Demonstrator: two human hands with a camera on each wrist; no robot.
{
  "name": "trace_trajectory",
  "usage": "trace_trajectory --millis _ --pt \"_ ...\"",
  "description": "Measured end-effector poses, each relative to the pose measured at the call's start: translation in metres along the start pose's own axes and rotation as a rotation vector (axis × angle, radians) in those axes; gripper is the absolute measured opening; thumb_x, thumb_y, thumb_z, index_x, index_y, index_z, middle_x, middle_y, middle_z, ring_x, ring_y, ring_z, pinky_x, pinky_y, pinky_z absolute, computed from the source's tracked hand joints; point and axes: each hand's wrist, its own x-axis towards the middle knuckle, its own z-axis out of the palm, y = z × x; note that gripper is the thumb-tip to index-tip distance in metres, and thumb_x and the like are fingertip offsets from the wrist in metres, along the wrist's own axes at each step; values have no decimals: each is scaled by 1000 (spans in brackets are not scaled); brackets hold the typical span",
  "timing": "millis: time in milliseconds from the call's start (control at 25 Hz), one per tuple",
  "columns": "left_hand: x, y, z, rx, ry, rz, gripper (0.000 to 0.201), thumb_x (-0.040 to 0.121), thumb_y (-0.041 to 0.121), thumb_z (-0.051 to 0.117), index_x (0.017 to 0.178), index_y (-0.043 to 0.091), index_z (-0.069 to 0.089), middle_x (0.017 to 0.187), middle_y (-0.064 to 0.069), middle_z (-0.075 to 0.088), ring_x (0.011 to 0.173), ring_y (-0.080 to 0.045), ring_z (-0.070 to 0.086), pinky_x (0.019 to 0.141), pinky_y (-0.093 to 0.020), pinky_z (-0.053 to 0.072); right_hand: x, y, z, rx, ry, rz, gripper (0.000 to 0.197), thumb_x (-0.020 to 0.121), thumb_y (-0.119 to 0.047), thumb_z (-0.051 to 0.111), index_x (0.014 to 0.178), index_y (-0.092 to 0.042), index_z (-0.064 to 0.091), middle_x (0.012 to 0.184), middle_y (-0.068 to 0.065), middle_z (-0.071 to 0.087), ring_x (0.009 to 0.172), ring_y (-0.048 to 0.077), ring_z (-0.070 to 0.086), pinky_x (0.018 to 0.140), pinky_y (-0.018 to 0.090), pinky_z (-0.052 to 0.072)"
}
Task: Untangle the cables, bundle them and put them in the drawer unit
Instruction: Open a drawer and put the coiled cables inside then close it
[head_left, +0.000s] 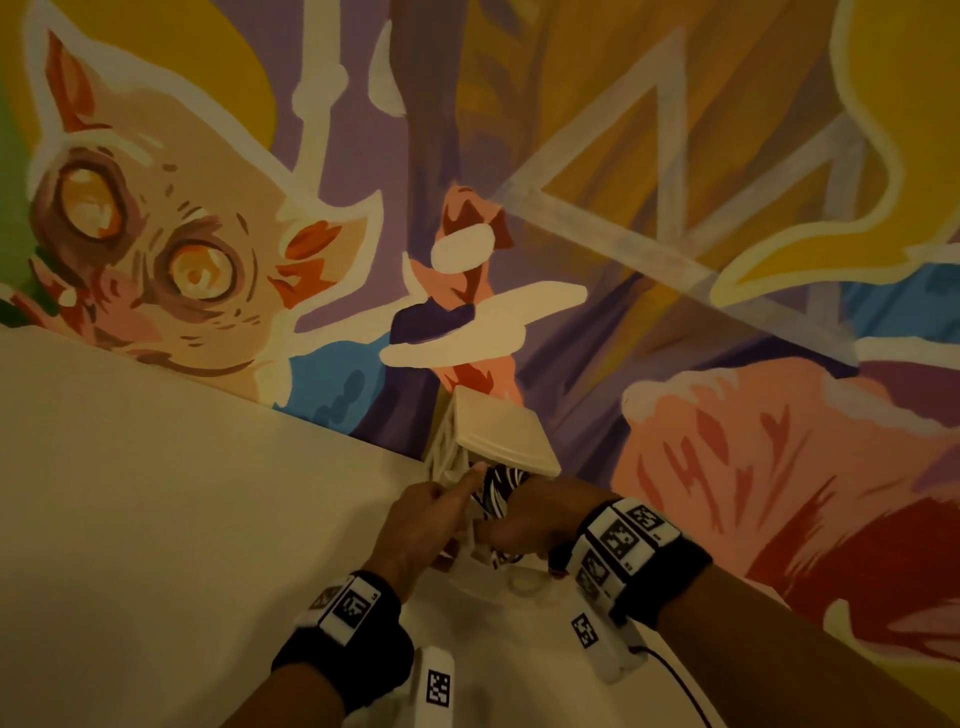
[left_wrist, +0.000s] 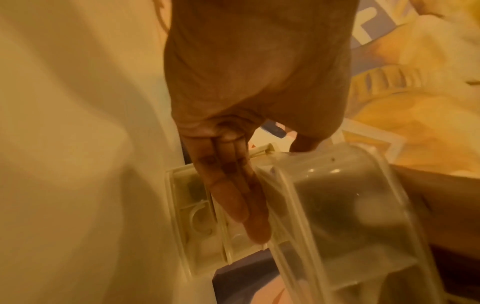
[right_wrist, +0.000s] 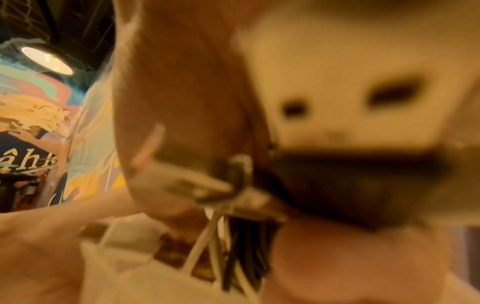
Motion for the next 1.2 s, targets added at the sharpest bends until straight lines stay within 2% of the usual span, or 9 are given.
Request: trace_trajectory --millis 80,200,280,440,560,720,880,1080,1200 --pt "2 9 -1 24 -8 -4 70 94 78 51 99 13 76 85 -7 82 83 -30 81 87 -49 65 -1 -2 3 42 57 -39 42 109 -46 52 141 -22 62 92 -8 65 74 7 55 63 10 45" --pt "0 28 -10 53 -135 -56 55 104 58 49 102 10 74 83 -11 82 82 -33 80 73 -40 64 9 -2 9 81 99 -30 41 110 -42 48 146 -25 57 142 6 66 123 24 64 97 29 49" --pt "5 33 -14 153 -203 -74 54 104 54 52 105 5 75 83 -14 82 78 -34 80 68 -38 64 15 -2 11 47 93 -42 44 110 -44 45 148 -24 55 146 7 64 131 27 61 102 34 48" --pt "20 35 -11 299 -169 -91 58 103 56 53 104 2 75 79 -14 81 71 -31 80 61 -33 63 23 8 15 76 108 -44 42 103 -45 58 139 -25 60 130 3 67 122 26 64 89 30 47" --pt "26 34 -12 352 -135 -90 65 99 63 55 99 0 75 76 -16 80 63 -27 79 56 -30 62 23 20 15 207 22 -69 54 86 -64 65 128 -31 64 118 -2 68 108 18 66 93 34 56" --pt "29 32 -11 428 -87 -52 80 97 74 49 90 -1 77 72 -15 79 56 -24 77 52 -28 61 4 32 11 297 44 -149 56 106 -67 38 153 -38 46 138 -7 62 125 17 60 103 30 45" --pt "29 29 -10 474 -84 -19 75 104 66 44 89 0 77 72 -15 79 59 -26 78 52 -27 61 -4 28 12 -11 76 -84 60 108 -65 29 141 -21 53 86 -7 60 76 10 58 68 26 44" --pt "25 35 -17 445 -193 -23 61 110 49 35 104 4 75 80 -15 81 70 -34 79 64 -31 60 9 21 0 -168 36 -58 70 105 -71 31 128 -16 66 100 1 66 93 20 59 87 36 49" --pt "20 39 -21 351 -246 -61 51 106 55 43 111 12 70 89 -13 82 66 -25 74 72 -34 57 7 43 -5 1 24 -102 65 100 -75 41 124 -24 74 104 -5 74 96 15 66 94 36 52"
